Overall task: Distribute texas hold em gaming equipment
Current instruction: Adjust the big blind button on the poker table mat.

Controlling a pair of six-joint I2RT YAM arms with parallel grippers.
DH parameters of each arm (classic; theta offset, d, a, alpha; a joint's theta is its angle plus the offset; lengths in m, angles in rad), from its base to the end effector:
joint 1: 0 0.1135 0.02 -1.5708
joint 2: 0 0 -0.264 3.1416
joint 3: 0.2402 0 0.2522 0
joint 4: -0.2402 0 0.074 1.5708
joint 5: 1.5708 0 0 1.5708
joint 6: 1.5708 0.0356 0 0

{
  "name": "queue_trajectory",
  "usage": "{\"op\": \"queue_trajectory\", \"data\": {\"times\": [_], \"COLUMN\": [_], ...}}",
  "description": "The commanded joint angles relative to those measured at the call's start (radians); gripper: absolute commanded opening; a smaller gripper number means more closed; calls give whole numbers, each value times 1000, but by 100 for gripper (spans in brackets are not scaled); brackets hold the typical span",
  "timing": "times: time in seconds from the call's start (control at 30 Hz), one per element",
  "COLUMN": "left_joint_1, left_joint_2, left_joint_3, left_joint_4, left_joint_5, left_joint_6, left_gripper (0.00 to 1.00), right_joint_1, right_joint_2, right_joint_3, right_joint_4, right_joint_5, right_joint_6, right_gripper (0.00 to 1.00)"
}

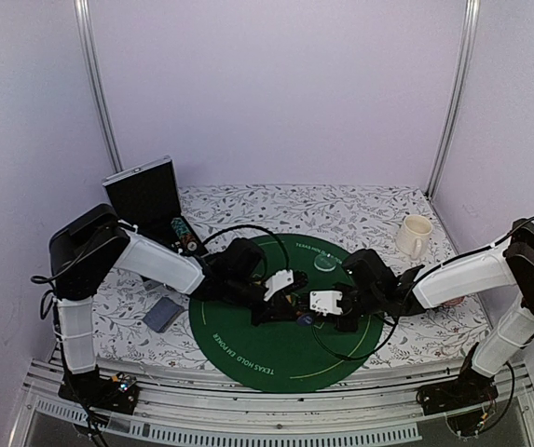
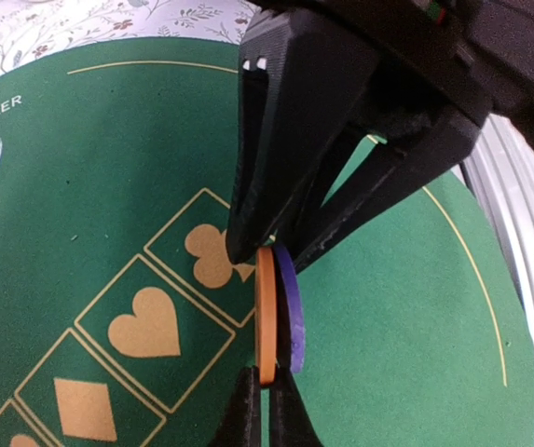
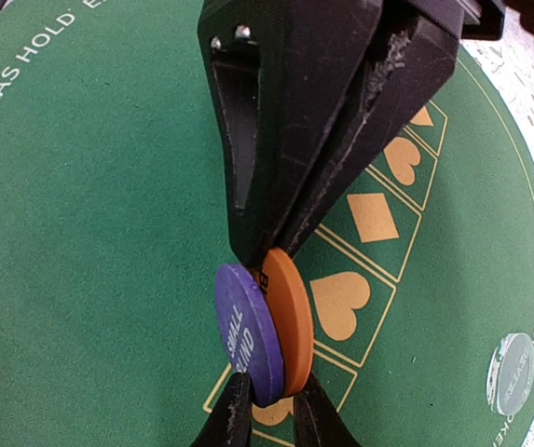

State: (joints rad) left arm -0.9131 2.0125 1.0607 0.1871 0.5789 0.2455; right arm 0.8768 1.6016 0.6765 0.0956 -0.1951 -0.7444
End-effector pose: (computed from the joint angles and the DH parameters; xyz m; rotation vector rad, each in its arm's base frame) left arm 0.2283 -0.3275 0.1156 1.5538 1.8238 -1.0009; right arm 0.1847 0.2327 0.1375 -1.8011 1.5867 0.2959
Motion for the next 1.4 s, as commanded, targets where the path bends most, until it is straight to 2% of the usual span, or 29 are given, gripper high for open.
{"op": "queue_trajectory", "data": {"times": [0.0, 0.07, 0.63, 1.37], "left_joint_1": [-2, -9, -29, -21], "left_joint_2": [-35, -36, -83, -120], "left_joint_3": [-24, -33, -81, -131], "left_joint_4": [65, 74, 135, 197], "left_joint_5": [-23, -40, -19, 1], "left_joint_6": [-22, -21, -27, -70], "left_gripper": [0, 0, 0, 0], "right_joint_1": [8, 8, 7, -2], "right_joint_2": [-14, -14, 9, 18], "right_joint_3": [11, 10, 17, 32], "right_joint_4": [29, 29, 16, -8], "right_joint_5": [-28, -27, 13, -2], "right_joint_6": [10, 16, 34, 39], "right_gripper": [20, 23, 29, 28]}}
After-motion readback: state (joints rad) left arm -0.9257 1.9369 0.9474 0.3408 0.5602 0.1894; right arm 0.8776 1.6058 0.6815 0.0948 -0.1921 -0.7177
